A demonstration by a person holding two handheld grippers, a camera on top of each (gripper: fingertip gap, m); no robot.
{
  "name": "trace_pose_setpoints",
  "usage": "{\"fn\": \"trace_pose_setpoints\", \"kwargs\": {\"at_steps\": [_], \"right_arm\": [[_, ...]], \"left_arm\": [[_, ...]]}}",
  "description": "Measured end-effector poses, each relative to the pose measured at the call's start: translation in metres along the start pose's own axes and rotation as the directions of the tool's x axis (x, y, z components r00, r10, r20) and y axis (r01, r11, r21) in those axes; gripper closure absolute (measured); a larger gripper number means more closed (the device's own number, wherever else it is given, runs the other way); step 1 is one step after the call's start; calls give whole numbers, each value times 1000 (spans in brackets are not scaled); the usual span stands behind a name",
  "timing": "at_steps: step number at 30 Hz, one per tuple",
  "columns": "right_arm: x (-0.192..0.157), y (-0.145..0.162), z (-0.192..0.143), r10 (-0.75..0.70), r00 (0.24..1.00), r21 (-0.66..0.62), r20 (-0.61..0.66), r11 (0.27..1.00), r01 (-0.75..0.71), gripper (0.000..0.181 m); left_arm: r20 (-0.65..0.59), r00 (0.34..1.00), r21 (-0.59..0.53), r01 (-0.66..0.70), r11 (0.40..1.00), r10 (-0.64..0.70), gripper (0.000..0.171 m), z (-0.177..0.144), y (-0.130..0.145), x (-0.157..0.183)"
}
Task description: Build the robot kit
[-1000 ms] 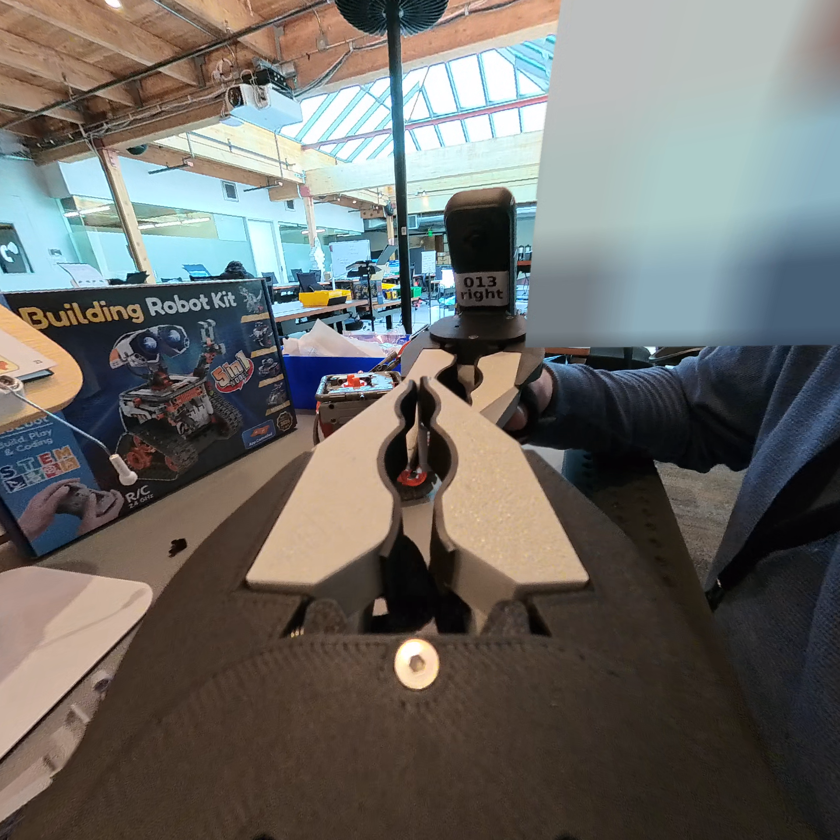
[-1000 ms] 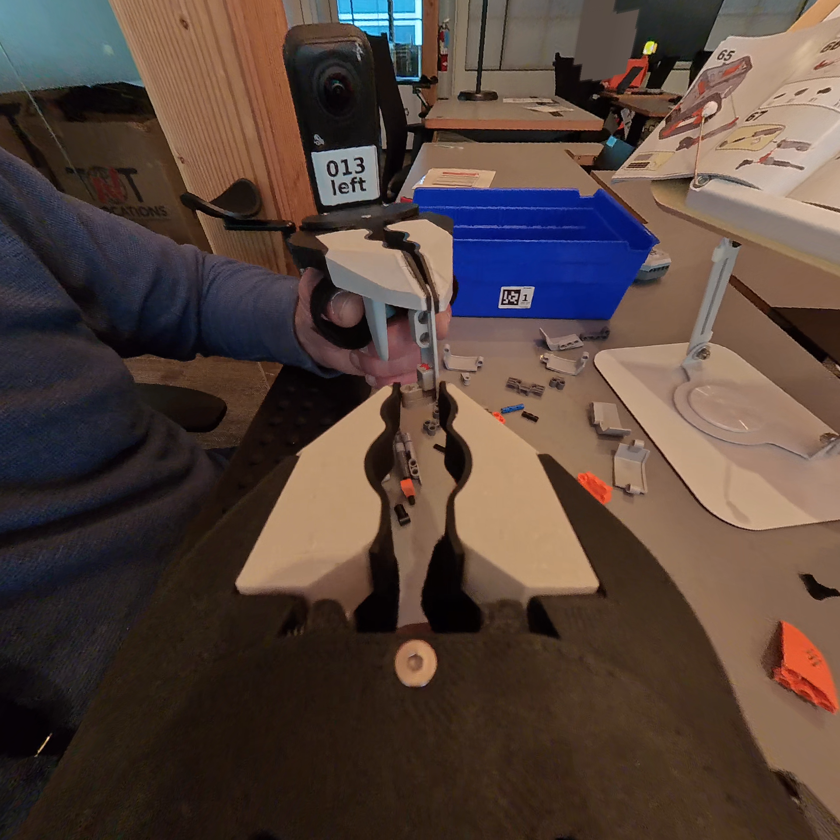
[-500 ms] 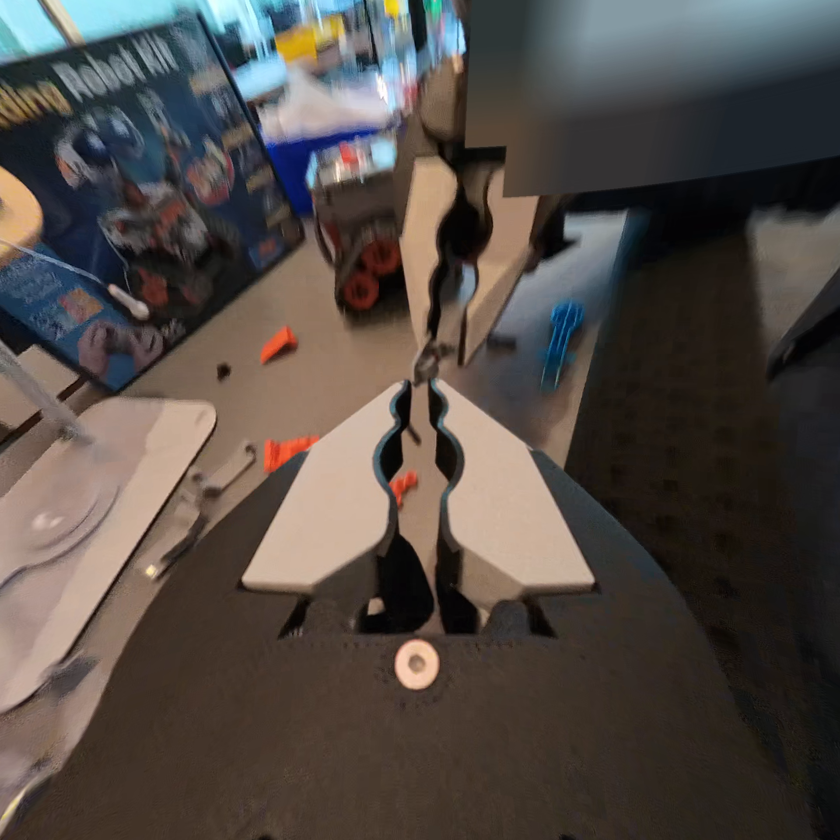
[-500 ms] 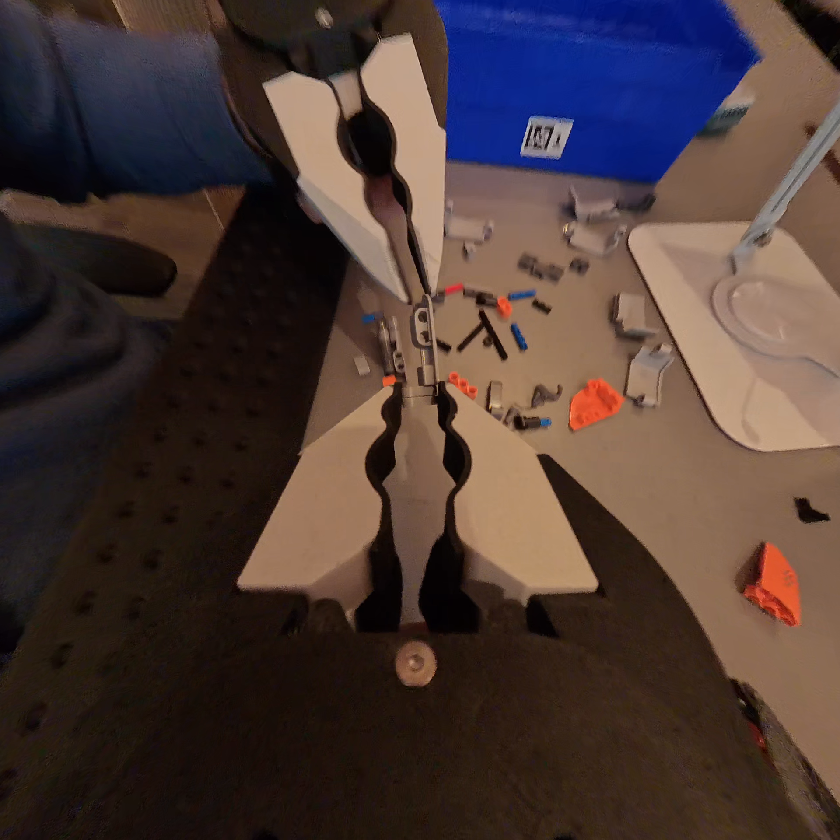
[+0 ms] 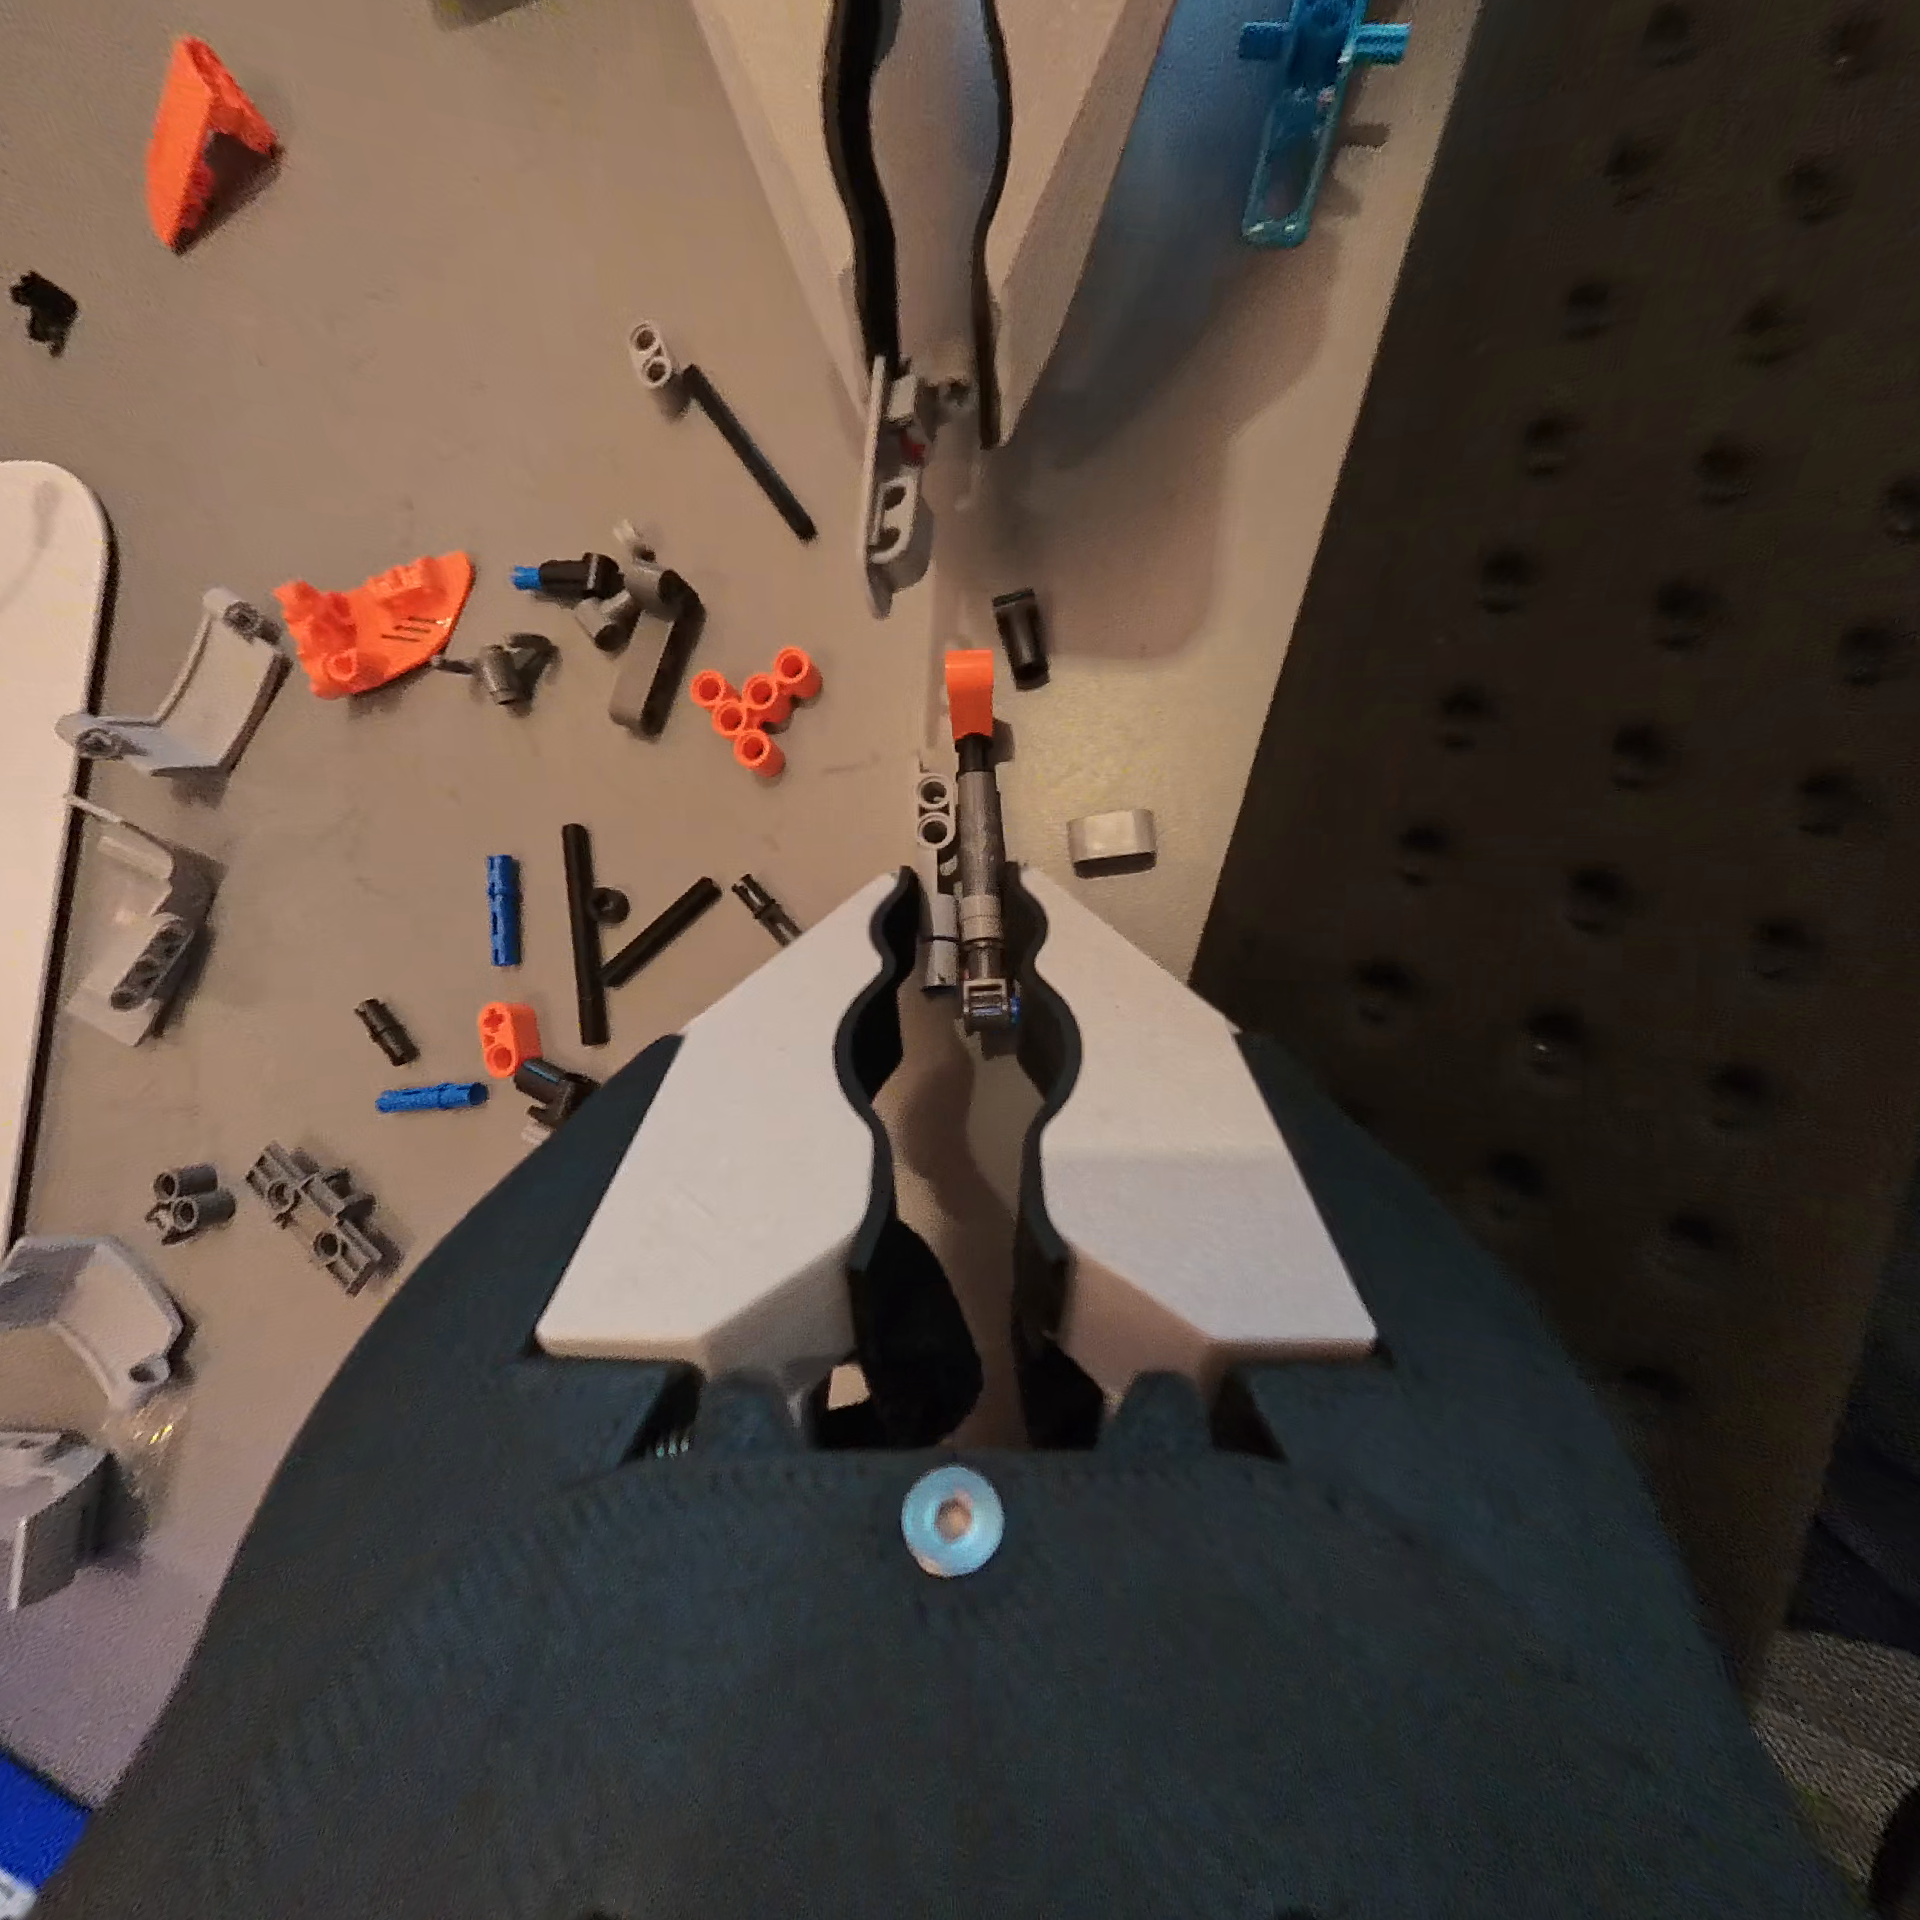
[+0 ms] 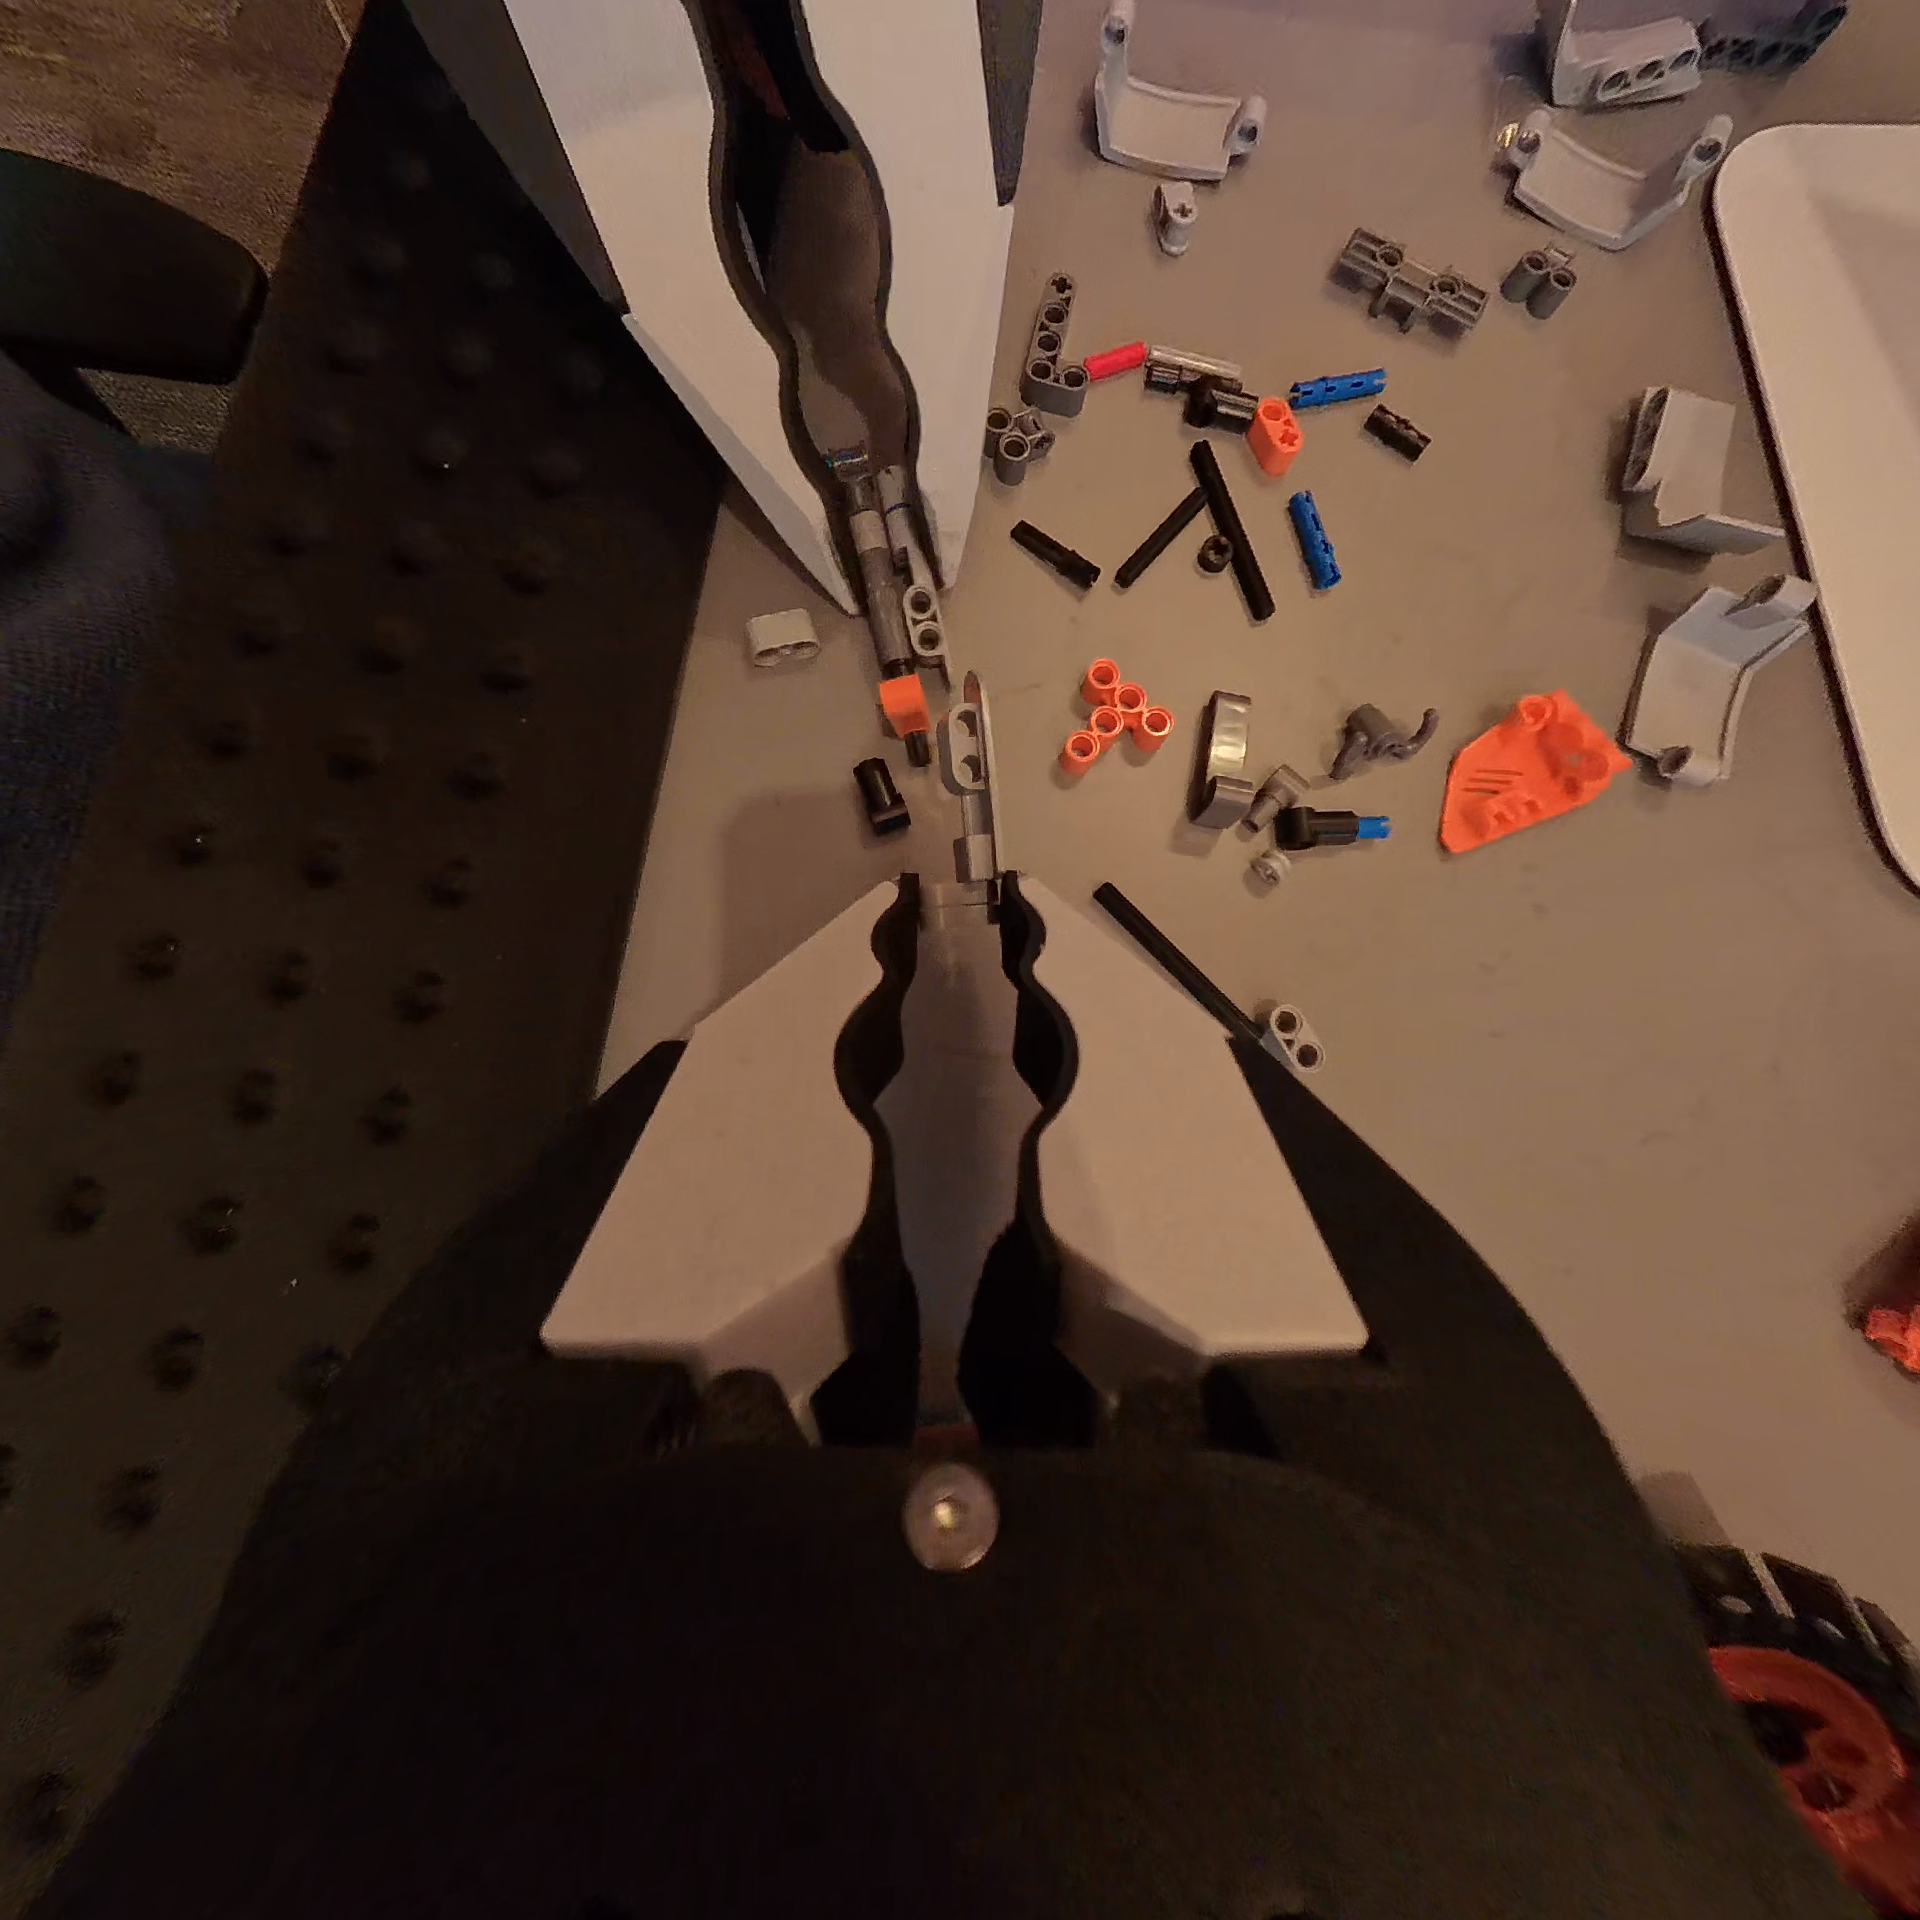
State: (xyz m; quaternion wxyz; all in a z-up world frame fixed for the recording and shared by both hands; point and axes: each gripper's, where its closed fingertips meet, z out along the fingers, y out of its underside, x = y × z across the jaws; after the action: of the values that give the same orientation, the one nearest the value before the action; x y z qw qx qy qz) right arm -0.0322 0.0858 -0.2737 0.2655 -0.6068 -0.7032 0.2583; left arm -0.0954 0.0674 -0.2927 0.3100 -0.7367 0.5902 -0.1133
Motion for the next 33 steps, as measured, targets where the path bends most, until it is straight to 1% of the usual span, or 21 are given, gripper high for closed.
{"fn": "trace_pose_setpoints", "kwargs": {"at_steps": [4,7,8,10,12,15,21,28,33], "right_arm": [[1,3,4,-6,1000,-7,-5,1000,6,168],[4,5,7,-2,1000,-9,-14,1000,2,168],[4,6,8,1,1000,-10,-10,1000,-2,168],[3,8,10,1,1000,-14,-8,1000,-1,168],[2,9,12,3,1000,-17,-2,1000,-3,168],[0,10,14,-2,1000,-23,4,1000,2,168],[0,13,14,-21,1000,-31,4,999,21,168],[0,14,11,-37,999,-34,-3,999,36,168],[1,15,12,-59,998,-48,-19,997,58,168]], "left_arm": [[25,1000,36,-6,999,5,158,1,-4,-5],[-3,1000,108,9,994,-8,158,-1,-17,-2],[-23,1000,114,10,993,-7,158,0,-19,1],[-18,1000,127,1,992,2,158,2,-24,1],[-35,999,120,-9,993,13,158,7,-26,5],[-22,999,89,-37,995,39,158,14,-24,6],[-32,999,105,-40,994,44,158,18,-28,6],[-33,999,128,-34,991,38,159,15,-31,5],[-16,998,107,-57,993,59,158,17,-29,5]]}}
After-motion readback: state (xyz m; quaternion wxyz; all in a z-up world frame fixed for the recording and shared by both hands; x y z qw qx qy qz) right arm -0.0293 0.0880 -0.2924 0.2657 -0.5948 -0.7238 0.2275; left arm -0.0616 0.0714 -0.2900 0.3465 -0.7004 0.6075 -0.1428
